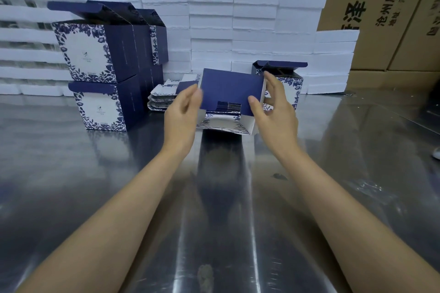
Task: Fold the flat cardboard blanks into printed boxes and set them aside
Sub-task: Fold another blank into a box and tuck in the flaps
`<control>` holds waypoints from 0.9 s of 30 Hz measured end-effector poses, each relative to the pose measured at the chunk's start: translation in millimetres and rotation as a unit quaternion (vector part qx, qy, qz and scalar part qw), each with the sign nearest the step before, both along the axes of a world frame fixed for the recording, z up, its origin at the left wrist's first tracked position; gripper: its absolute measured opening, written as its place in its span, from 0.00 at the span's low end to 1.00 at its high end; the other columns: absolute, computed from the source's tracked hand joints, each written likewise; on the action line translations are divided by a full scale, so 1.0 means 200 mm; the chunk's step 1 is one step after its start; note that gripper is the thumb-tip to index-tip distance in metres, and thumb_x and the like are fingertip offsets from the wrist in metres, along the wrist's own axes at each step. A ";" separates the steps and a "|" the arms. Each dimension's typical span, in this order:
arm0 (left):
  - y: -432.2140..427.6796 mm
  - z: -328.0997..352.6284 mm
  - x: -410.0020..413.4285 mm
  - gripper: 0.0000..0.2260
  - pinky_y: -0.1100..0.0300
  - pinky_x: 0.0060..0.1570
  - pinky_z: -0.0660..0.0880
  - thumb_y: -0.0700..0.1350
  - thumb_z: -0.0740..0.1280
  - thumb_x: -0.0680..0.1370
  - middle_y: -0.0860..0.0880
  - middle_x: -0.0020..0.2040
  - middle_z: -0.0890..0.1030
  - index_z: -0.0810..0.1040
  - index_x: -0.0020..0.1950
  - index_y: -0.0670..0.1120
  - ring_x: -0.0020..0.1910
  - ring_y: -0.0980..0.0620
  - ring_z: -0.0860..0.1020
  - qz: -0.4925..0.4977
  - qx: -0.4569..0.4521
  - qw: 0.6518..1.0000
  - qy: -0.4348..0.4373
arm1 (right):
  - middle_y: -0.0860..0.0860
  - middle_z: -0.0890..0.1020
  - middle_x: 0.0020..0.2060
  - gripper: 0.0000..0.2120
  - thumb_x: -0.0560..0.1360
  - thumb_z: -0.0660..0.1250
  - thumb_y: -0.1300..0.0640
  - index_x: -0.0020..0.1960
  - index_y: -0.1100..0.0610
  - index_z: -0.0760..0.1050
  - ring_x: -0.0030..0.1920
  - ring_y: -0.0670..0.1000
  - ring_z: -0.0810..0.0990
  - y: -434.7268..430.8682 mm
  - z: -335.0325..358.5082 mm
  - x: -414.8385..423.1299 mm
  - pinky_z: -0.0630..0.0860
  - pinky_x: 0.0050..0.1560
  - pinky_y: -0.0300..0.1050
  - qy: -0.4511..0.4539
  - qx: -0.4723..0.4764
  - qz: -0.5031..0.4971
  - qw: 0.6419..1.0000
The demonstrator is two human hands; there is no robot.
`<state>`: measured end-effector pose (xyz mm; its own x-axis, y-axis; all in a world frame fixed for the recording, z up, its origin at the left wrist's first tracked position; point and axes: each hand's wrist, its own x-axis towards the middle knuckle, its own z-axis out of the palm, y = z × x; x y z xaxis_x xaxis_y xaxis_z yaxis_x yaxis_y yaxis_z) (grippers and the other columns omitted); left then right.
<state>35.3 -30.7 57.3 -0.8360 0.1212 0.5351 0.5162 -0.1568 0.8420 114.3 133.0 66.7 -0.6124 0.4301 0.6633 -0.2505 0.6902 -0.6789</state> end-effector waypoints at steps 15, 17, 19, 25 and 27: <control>-0.01 -0.02 -0.03 0.13 0.62 0.60 0.68 0.45 0.72 0.75 0.58 0.53 0.75 0.74 0.56 0.50 0.59 0.54 0.69 0.166 -0.043 0.984 0.036 | 0.47 0.83 0.49 0.14 0.79 0.57 0.63 0.58 0.60 0.79 0.38 0.39 0.80 0.00 0.05 0.02 0.73 0.38 0.32 0.129 -0.169 0.100 0.972; -0.02 0.00 -0.03 0.13 0.61 0.61 0.67 0.44 0.73 0.74 0.60 0.52 0.73 0.74 0.56 0.50 0.58 0.54 0.68 0.188 -0.034 0.981 0.041 | 0.51 0.84 0.48 0.14 0.76 0.58 0.60 0.54 0.57 0.79 0.34 0.45 0.82 0.02 0.10 0.03 0.73 0.31 0.35 0.136 -0.286 0.166 0.934; -0.03 0.01 -0.02 0.15 0.61 0.61 0.66 0.44 0.74 0.73 0.56 0.54 0.72 0.76 0.57 0.48 0.60 0.51 0.67 0.218 -0.037 0.974 0.051 | 0.53 0.84 0.49 0.14 0.73 0.59 0.60 0.54 0.58 0.79 0.41 0.49 0.85 0.03 0.11 0.03 0.77 0.33 0.40 0.110 -0.323 0.212 0.916; -0.02 0.03 0.01 0.20 0.67 0.68 0.62 0.41 0.76 0.70 0.46 0.67 0.66 0.77 0.60 0.45 0.66 0.52 0.68 0.240 -0.028 0.958 0.153 | 0.49 0.79 0.62 0.17 0.80 0.61 0.64 0.68 0.59 0.73 0.59 0.40 0.77 0.00 0.04 0.00 0.75 0.59 0.37 0.052 -0.170 0.203 0.963; -0.02 0.03 0.01 0.20 0.73 0.65 0.60 0.43 0.77 0.70 0.48 0.70 0.64 0.78 0.60 0.46 0.68 0.52 0.67 0.223 -0.052 0.950 0.212 | 0.44 0.75 0.66 0.20 0.80 0.63 0.62 0.71 0.55 0.69 0.62 0.34 0.73 0.00 0.03 -0.01 0.70 0.60 0.31 0.044 -0.135 0.189 0.972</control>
